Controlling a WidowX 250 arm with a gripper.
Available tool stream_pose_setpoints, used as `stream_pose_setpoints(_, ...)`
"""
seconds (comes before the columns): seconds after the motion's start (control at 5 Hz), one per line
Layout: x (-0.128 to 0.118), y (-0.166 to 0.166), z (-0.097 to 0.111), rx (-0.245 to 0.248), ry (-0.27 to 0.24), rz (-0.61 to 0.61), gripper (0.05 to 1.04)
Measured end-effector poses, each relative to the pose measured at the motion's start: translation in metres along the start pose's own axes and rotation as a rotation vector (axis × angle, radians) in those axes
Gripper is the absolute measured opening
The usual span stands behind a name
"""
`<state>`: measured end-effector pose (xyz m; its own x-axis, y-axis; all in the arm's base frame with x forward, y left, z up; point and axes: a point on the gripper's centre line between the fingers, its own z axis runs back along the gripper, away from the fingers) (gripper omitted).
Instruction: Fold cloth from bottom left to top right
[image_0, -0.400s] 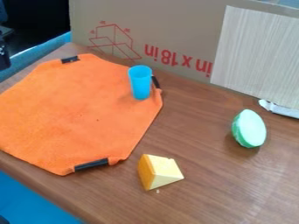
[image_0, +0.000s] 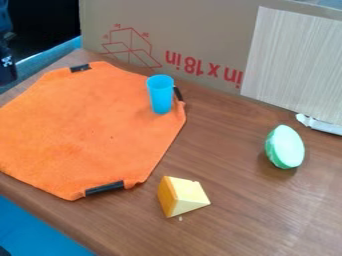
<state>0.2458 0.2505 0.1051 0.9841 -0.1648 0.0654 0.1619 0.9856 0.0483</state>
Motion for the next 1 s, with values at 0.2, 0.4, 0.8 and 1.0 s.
stream_pose_setpoints(0.2,-0.006,0.012,-0.005,0.026,-0.062,0.153,0.999)
stream_pose_setpoints(0.4,-0.017,0.018,-0.01,0.006,-0.1,0.402,0.999)
stream_pose_setpoints(0.8,-0.05,0.008,-0.032,-0.005,-0.098,0.607,0.999)
stream_pose_setpoints(1.0,-0.051,0.01,-0.033,-0.004,-0.11,0.677,0.999)
